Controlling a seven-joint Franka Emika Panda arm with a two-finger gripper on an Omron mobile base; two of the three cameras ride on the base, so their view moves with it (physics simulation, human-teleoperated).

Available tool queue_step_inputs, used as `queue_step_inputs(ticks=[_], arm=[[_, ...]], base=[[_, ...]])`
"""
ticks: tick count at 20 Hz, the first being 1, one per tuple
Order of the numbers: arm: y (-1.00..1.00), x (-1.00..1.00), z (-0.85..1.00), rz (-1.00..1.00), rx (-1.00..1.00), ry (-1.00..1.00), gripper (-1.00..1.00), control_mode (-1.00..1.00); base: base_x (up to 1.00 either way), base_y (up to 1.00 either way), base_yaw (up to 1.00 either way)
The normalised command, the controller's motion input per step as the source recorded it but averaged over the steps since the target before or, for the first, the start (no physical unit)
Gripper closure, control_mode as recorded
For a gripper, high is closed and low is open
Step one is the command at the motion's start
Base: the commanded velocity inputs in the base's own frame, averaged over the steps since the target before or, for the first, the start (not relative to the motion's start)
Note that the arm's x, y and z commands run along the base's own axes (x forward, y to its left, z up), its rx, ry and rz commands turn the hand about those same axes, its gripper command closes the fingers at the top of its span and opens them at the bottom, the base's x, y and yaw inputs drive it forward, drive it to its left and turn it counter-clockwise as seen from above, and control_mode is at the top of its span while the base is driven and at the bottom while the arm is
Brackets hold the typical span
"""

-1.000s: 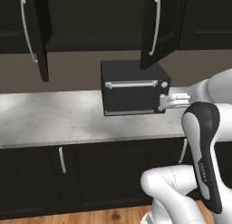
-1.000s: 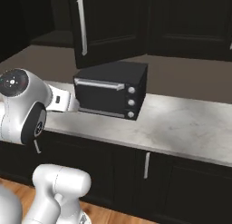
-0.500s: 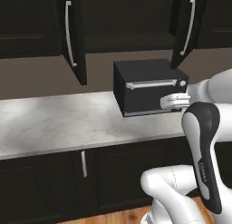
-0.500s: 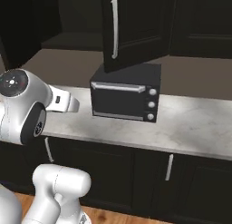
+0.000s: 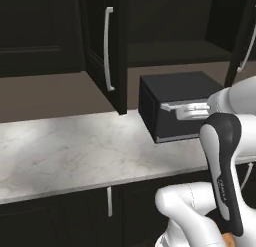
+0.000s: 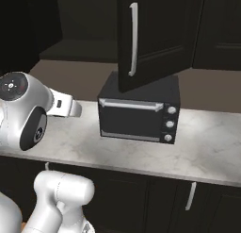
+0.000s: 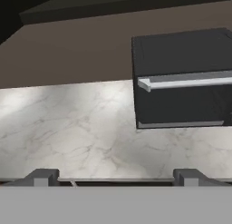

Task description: Close all open cabinet doors.

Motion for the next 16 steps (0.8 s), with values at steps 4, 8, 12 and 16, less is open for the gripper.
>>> queue_step_inputs(ticks=[4, 8, 12, 16], arm=[[0.0, 0.0, 0.0, 0.0, 0.0, 0.0, -1.0, 1.0], [0.0, 0.0, 0.0, 0.0, 0.0, 0.0, -1.0, 1.0], [0.0, 0.0, 0.0, 0.0, 0.0, 0.0, -1.0, 1.0], [0.0, 0.0, 0.0, 0.0, 0.0, 0.0, -1.0, 1.0]], base=[[0.57, 0.0, -0.09], [0.3, 0.0, 0.0], [0.0, 0.0, 0.0], [0.0, 0.0, 0.0]])
